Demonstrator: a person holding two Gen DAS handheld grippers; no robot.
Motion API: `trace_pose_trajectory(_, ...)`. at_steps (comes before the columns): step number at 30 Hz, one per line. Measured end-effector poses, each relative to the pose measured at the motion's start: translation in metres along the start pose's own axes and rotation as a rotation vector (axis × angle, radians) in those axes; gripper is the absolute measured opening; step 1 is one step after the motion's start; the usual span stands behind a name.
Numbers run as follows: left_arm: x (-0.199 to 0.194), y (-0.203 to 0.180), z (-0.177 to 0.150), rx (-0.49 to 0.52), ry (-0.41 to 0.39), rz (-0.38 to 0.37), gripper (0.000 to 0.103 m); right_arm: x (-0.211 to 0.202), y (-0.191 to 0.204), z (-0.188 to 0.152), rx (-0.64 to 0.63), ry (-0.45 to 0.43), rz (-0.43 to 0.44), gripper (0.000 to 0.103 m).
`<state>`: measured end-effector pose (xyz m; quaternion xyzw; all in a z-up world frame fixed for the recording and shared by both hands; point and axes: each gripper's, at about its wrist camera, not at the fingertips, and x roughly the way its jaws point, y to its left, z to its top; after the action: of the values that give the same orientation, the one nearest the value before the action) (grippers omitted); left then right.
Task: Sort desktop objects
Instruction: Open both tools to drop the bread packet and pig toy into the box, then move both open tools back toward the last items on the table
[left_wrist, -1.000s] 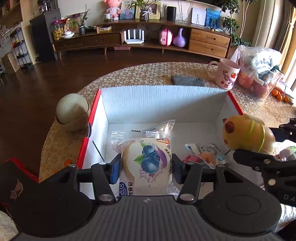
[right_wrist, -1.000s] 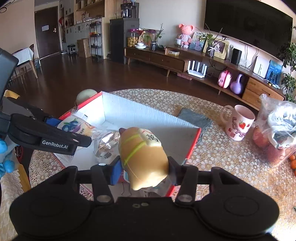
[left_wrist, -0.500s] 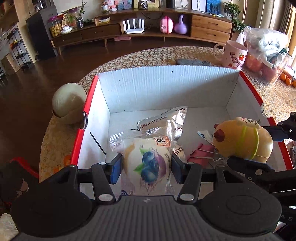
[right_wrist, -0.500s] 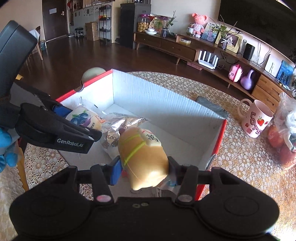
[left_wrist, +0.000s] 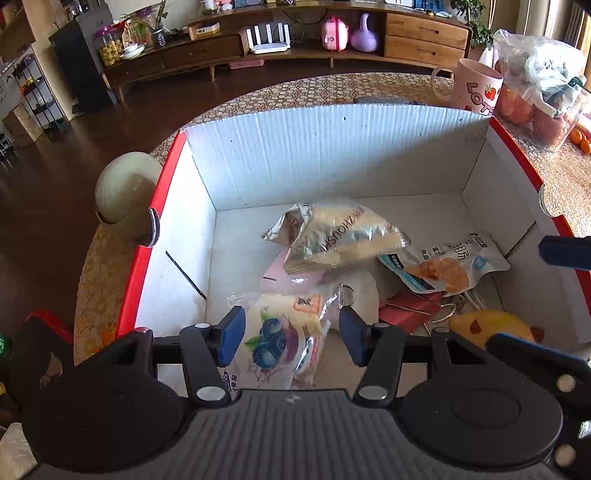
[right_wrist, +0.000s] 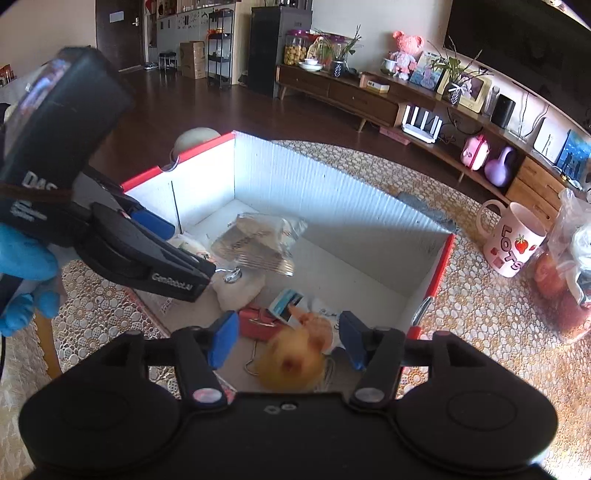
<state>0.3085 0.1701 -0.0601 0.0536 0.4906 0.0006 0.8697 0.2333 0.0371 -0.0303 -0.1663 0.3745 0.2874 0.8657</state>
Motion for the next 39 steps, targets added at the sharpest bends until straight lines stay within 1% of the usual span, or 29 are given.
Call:
trace_pose_trajectory(1,0.001,-0.001,0.000,0.000,0.003,0.003,0.058,-0.003,0.000,0.000,0.003,-0.008,0.001,0.065)
trace_pose_trajectory(3,0.002,-0.003,-0.001,0.001,0.000,0.014,0.067,-0.009,-0.002,0.000,0.010,-0.023,0.013,0.066)
trace_pose_trajectory(4,0.001,-0.004,0.000,0.001,-0.007,0.019,0.068,-0.012,-0.003,0.000,0.011,-0.026,0.014,0.066)
trace_pose_trajectory(6,-0.004,-0.005,0.002,-0.003,-0.023,0.025,0.070,-0.016,-0.003,0.000,0.014,-0.034,0.016,0.072)
trace_pose_trajectory(7,-0.008,-0.005,0.002,-0.007,-0.033,0.023,0.071,-0.019,-0.004,0.000,0.017,-0.040,0.018,0.072)
trace_pose_trajectory(9,-0.016,-0.004,0.004,-0.018,-0.053,0.017,0.079,-0.023,-0.006,0.000,0.024,-0.047,0.022,0.077)
trace_pose_trajectory(10,-0.020,-0.004,0.005,-0.023,-0.064,0.014,0.080,-0.026,-0.007,-0.001,0.028,-0.051,0.022,0.078)
trace_pose_trajectory(15,-0.038,-0.002,0.008,-0.057,-0.103,-0.022,0.084,-0.038,-0.013,-0.004,0.053,-0.076,0.016,0.082)
trace_pose_trajectory(19,-0.047,-0.006,0.009,-0.057,-0.122,-0.028,0.086,-0.048,-0.021,-0.006,0.078,-0.091,0.013,0.085)
trace_pose_trajectory(23,-0.053,-0.010,0.006,-0.053,-0.145,-0.011,0.102,-0.058,-0.025,-0.009,0.095,-0.109,0.013,0.087)
trace_pose_trajectory(25,-0.057,-0.012,0.005,-0.049,-0.157,-0.002,0.103,-0.063,-0.027,-0.011,0.096,-0.118,0.011,0.088)
trace_pose_trajectory(34,-0.077,-0.019,-0.005,-0.063,-0.181,-0.022,0.103,-0.089,-0.034,-0.023,0.110,-0.145,0.014,0.090)
trace_pose_trajectory(36,-0.084,-0.022,-0.009,-0.069,-0.193,-0.027,0.103,-0.096,-0.036,-0.027,0.108,-0.153,0.014,0.091)
trace_pose_trajectory(39,-0.097,-0.028,-0.016,-0.067,-0.228,-0.016,0.103,-0.107,-0.042,-0.034,0.114,-0.165,0.015,0.092)
